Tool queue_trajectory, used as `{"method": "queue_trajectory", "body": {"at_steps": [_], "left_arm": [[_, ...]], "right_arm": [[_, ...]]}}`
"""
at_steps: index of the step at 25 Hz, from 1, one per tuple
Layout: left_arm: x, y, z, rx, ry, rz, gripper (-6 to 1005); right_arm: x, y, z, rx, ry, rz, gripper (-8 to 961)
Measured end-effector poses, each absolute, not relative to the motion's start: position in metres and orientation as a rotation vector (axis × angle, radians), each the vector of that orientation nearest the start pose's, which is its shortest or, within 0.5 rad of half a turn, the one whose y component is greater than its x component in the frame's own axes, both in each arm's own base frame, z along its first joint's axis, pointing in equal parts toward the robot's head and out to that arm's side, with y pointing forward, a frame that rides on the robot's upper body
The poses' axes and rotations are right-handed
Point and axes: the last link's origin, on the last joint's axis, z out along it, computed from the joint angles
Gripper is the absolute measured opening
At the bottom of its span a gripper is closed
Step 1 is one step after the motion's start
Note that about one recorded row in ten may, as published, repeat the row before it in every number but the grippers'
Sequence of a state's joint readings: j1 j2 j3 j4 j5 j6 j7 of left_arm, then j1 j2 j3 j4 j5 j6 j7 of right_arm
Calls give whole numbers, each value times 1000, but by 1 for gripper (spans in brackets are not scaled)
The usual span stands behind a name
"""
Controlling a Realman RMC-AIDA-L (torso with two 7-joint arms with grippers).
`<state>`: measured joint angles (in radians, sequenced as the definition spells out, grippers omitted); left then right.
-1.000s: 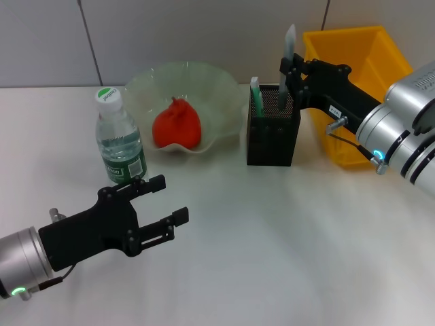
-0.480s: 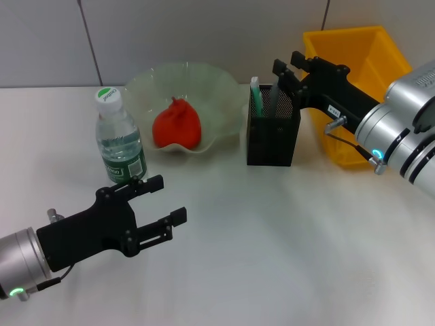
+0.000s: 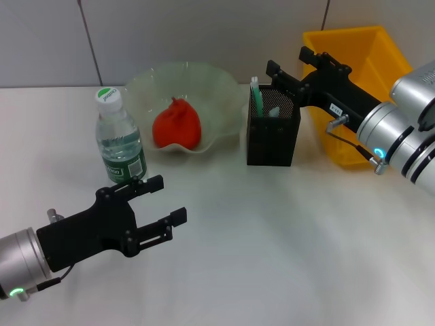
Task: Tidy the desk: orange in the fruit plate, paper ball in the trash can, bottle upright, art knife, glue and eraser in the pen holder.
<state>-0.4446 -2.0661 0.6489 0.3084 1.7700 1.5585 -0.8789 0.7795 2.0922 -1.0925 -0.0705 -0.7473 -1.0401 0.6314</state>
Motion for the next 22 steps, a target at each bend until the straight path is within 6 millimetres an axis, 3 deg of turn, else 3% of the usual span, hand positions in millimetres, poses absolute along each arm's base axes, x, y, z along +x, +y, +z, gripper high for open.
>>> {"method": "queue_trajectory", "body": {"at_steps": [2,16,22], "left_arm": [[-289,287,-30,-2519,-447,-947,767],[-288,287,-31,-2527,-443,-946,776],[-285,284,-29,-2545,-429,-975,779]], "right_arm": [[223,413,-45,-2047,540,887,762],[224,413,-43,-2044,605,927,760],[219,392,-32,-2145,624,1112,759]]}}
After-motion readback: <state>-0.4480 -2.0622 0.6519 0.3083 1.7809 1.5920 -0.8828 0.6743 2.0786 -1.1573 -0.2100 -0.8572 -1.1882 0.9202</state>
